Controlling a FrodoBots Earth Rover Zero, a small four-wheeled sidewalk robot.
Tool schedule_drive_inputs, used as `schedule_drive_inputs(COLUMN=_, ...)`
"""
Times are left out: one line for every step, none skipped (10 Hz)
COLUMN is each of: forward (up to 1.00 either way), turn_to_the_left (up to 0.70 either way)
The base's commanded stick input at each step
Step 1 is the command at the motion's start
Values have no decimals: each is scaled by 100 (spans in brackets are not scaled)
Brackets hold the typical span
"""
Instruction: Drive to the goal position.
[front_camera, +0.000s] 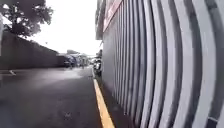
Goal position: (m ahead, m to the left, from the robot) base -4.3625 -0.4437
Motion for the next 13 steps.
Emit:
schedule_drive_inputs(forward=33, turn_to_the_left=0)
schedule_drive_inputs(forward=32, turn_to_the_left=0)
schedule_drive_inputs(forward=32, turn_to_the_left=0)
schedule_drive_inputs(forward=32, turn_to_the_left=0)
schedule_drive_inputs(forward=34, turn_to_the_left=18)
schedule_drive_inputs(forward=32, turn_to_the_left=50)
schedule_drive_inputs(forward=32, turn_to_the_left=49)
schedule_drive_inputs(forward=32, turn_to_the_left=48)
schedule_drive_inputs(forward=32, turn_to_the_left=43)
schedule_drive_inputs(forward=32, turn_to_the_left=7)
schedule_drive_inputs(forward=32, turn_to_the_left=0)
schedule_drive_inputs(forward=32, turn_to_the_left=0)
schedule_drive_inputs(forward=32, turn_to_the_left=0)
